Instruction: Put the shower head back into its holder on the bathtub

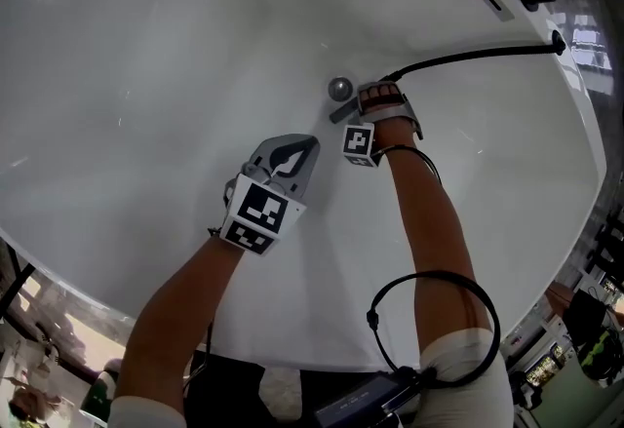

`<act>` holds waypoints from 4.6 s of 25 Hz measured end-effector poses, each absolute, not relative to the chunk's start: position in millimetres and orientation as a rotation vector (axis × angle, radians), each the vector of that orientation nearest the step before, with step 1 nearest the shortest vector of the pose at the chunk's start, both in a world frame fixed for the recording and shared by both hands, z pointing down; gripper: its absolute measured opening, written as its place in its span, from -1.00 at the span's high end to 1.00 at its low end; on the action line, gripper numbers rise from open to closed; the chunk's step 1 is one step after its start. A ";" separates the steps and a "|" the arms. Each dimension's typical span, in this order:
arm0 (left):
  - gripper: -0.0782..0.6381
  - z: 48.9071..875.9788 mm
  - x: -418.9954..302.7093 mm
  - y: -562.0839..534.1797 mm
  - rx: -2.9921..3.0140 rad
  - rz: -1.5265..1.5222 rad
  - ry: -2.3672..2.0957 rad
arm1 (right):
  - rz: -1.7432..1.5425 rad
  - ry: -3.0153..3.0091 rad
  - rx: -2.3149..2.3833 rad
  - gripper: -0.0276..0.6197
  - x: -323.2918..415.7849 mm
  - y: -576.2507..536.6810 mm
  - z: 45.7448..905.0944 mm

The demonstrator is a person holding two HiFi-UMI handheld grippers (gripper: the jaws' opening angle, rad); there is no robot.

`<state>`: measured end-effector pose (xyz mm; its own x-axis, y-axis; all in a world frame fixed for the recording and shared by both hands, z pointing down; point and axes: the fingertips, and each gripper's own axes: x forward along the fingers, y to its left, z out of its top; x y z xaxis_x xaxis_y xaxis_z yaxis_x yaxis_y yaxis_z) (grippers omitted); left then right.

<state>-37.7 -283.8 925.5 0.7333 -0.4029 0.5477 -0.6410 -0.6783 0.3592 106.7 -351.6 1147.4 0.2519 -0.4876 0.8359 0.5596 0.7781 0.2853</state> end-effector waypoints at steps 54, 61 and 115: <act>0.74 501.9 32.2 -246.5 2.549 0.109 -0.984 | -0.412 -2.075 2.095 0.54 189.3 -216.8 386.3; 0.74 440.7 61.0 -244.8 2.643 0.097 -0.931 | -0.483 -2.162 2.183 0.54 211.3 -228.8 303.9; 0.74 476.2 109.5 -306.2 2.682 0.138 -1.036 | -0.002 -2.300 2.047 0.54 304.7 -516.7 490.1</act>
<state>109.5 -306.2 476.2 0.7408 -0.6468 0.1813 -0.6717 -0.7109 0.2085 304.7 -516.7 490.1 -0.1148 -0.9923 0.0456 -0.9923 0.1167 0.0421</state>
